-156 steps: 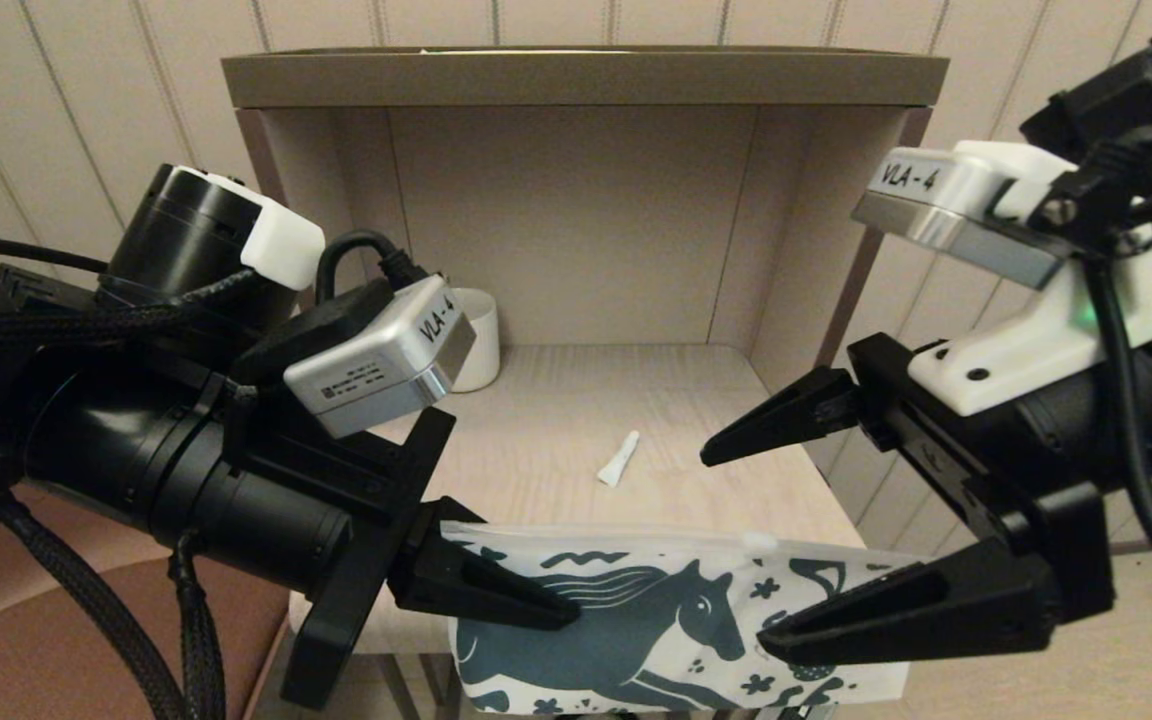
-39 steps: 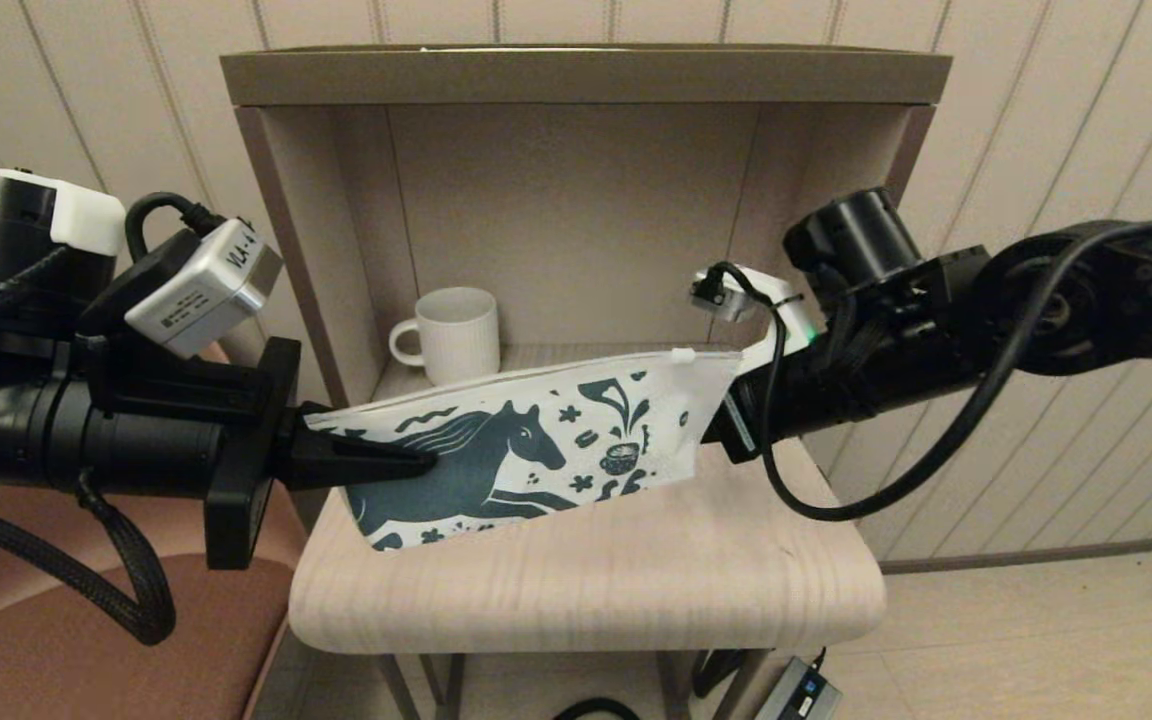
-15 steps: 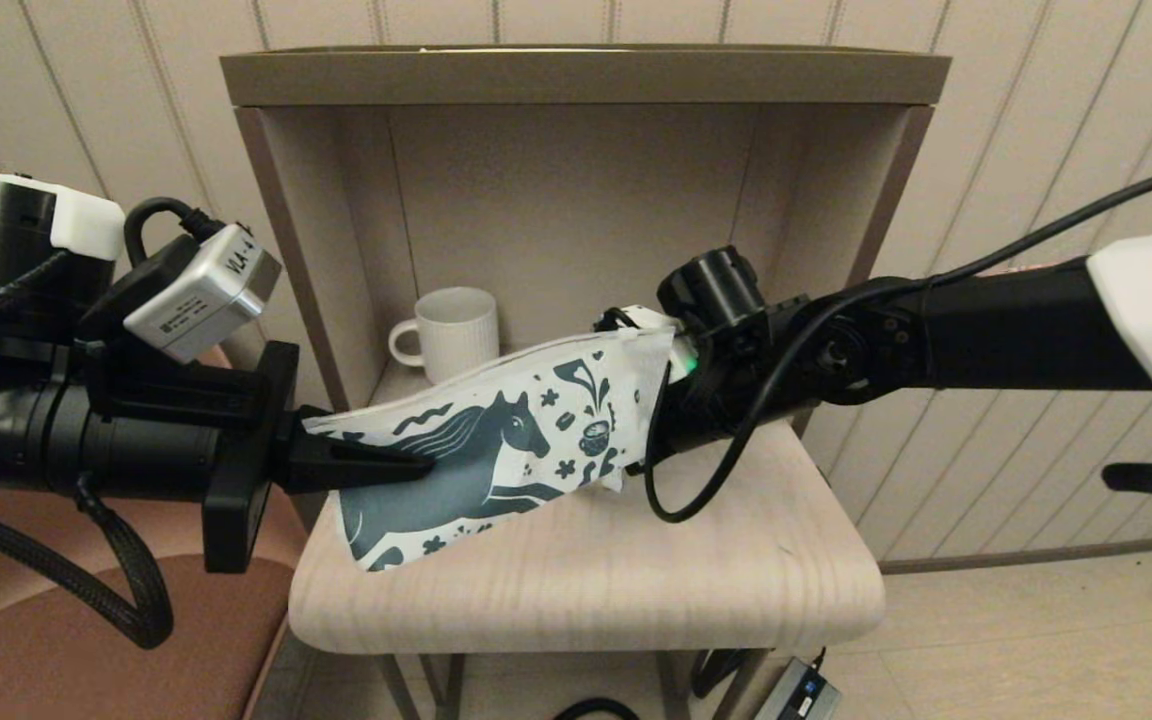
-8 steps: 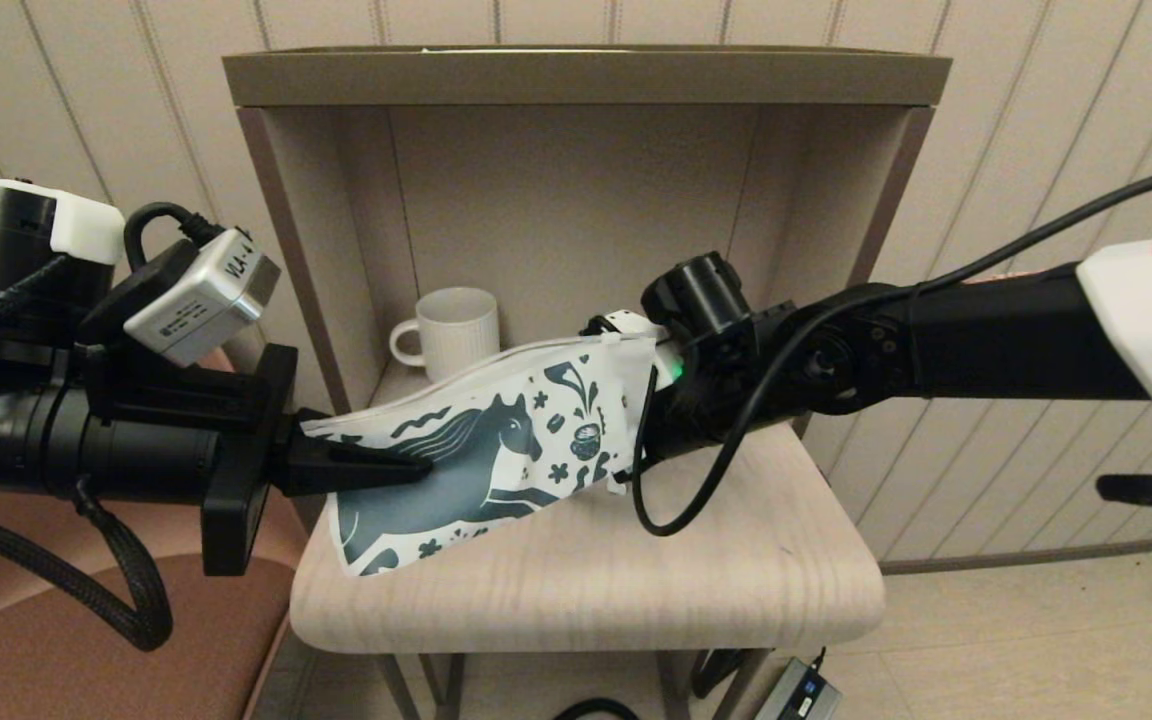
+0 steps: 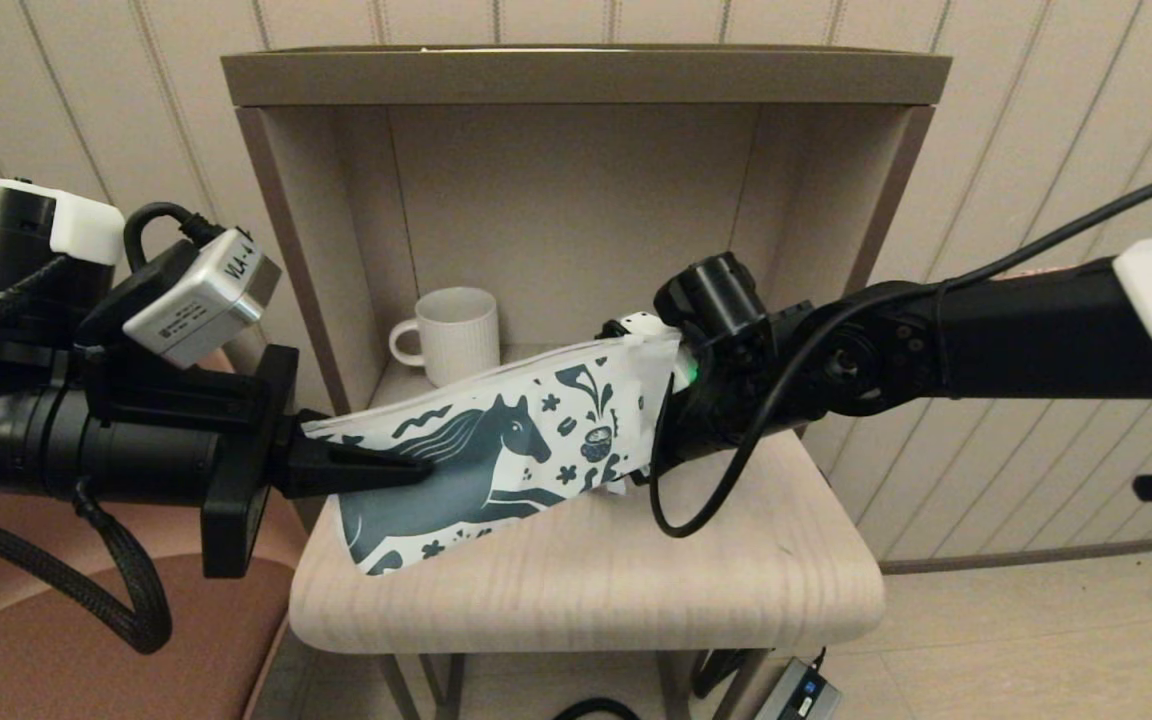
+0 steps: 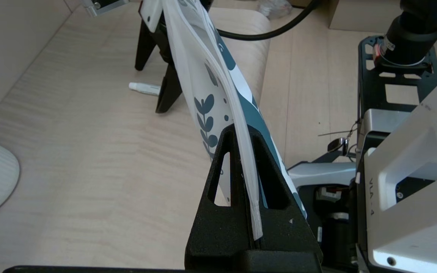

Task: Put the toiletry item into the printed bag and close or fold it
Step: Pick up the toothpaste

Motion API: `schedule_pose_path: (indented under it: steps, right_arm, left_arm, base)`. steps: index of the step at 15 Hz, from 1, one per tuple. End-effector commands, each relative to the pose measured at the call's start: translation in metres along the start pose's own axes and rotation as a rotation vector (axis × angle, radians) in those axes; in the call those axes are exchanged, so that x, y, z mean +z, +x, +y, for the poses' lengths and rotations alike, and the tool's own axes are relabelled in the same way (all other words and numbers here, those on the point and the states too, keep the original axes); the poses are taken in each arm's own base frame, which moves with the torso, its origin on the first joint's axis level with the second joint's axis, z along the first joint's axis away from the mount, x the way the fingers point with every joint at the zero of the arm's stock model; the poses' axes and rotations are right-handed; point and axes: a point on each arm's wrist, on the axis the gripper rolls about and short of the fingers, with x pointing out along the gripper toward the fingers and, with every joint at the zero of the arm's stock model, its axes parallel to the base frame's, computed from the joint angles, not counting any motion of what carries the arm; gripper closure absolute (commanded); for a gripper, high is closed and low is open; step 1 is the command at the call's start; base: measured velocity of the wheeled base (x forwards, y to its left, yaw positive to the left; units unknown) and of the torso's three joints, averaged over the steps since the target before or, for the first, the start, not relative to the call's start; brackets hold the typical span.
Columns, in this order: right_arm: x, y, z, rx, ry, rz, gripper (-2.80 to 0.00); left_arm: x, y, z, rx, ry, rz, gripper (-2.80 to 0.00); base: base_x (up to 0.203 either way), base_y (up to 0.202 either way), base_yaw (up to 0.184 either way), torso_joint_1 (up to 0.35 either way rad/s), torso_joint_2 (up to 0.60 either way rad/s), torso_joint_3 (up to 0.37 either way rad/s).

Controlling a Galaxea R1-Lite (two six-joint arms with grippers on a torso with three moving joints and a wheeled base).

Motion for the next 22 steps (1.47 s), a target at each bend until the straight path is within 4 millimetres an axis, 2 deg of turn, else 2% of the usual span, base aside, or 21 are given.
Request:
schedule_pose_path:
  steps: [1, 9, 10, 22]
  right_arm:
    - [-0.0004, -0.0011, 0.0016, 0.005, -0.004, -0.003, -2.8]
    - [-0.0017, -0.0007, 0.0063, 0.003, -0.017, -0.013, -2.8]
    - [-0.0018, 0.0, 0.0061, -0.003, -0.018, -0.022, 0.0]
    - [-0.0041, 0.0042, 0.0059, -0.02, -0.026, -0.045, 0.0]
  left_arm:
    - [-0.0002, 0.0, -0.0003, -0.004, 0.003, -0.002, 0.0]
    - [0.0007, -0.001, -0.0011, -0.003, 0.007, -0.004, 0.0]
    - [0.0007, -0.001, -0.0011, -0.003, 0.007, -0.004, 0.0]
    - [0.0009, -0.0018, -0.0022, -0.002, 0.009, -0.005, 0.0]
  base:
    - [0.0, 0.0, 0.0, 0.0, 0.0, 0.0]
    - [0.0, 0.0, 0.0, 0.0, 0.0, 0.0]
    - [0.0, 0.0, 0.0, 0.0, 0.0, 0.0]
    - [0.0, 0.0, 0.0, 0.0, 0.0, 0.0]
